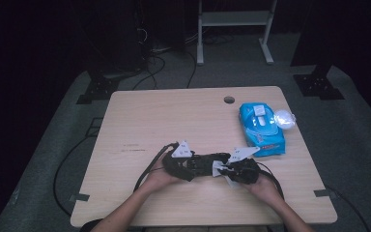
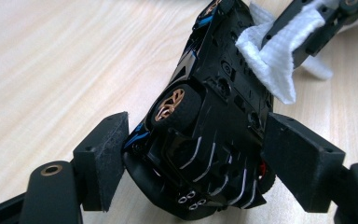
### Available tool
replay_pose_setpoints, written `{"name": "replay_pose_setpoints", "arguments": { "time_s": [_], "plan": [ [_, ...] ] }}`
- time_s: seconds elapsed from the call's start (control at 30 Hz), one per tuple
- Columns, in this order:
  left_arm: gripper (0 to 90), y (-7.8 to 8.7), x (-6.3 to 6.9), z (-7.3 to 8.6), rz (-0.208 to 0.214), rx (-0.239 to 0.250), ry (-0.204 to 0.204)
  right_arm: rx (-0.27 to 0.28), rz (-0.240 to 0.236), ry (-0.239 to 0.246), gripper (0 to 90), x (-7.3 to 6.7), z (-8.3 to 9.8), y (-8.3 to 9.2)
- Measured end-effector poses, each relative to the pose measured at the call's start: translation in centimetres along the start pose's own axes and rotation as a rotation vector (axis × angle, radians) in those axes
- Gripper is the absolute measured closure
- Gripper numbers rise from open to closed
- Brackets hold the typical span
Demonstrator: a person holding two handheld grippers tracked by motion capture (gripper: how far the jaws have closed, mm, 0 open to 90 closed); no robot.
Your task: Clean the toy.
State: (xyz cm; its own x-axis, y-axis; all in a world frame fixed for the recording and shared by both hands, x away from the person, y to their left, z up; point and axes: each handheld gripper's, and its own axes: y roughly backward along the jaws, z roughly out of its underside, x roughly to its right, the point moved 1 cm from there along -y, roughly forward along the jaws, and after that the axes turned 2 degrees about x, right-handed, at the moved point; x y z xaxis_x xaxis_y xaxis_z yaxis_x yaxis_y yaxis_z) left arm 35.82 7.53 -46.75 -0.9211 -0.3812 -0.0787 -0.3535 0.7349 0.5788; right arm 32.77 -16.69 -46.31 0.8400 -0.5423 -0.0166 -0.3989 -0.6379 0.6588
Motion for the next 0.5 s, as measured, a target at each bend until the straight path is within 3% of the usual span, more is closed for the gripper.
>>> {"name": "replay_pose_setpoints", "arguments": {
  "time_s": [0.07, 0.13, 0.17, 0.3, 0.5],
  "plan": [
    [26.0, 0.5, 0.6, 0.0, -0.02, 0.028, -0.039, -0.005, 0.01, 0.0, 83.1, -0.1, 0.1, 0.0],
    [37.2, 1.2, 0.6, 0.1, -0.007, 0.084, -0.041, -0.021, 0.02, -0.01, 83.0, 0.0, 0.3, 0.0],
    [41.7, 1.3, 0.6, 0.1, -0.004, 0.085, -0.041, -0.034, 0.025, -0.017, 83.0, 0.0, 0.5, -0.1],
    [43.4, 1.3, 0.8, 0.2, -0.007, 0.095, -0.044, -0.069, 0.011, -0.018, 82.9, 0.0, 0.8, -0.9],
    [46.9, 1.2, 1.5, 0.1, 0.022, 0.114, -0.09, -0.051, 0.014, -0.053, 82.8, 0.4, 0.8, -0.8]
  ]
}}
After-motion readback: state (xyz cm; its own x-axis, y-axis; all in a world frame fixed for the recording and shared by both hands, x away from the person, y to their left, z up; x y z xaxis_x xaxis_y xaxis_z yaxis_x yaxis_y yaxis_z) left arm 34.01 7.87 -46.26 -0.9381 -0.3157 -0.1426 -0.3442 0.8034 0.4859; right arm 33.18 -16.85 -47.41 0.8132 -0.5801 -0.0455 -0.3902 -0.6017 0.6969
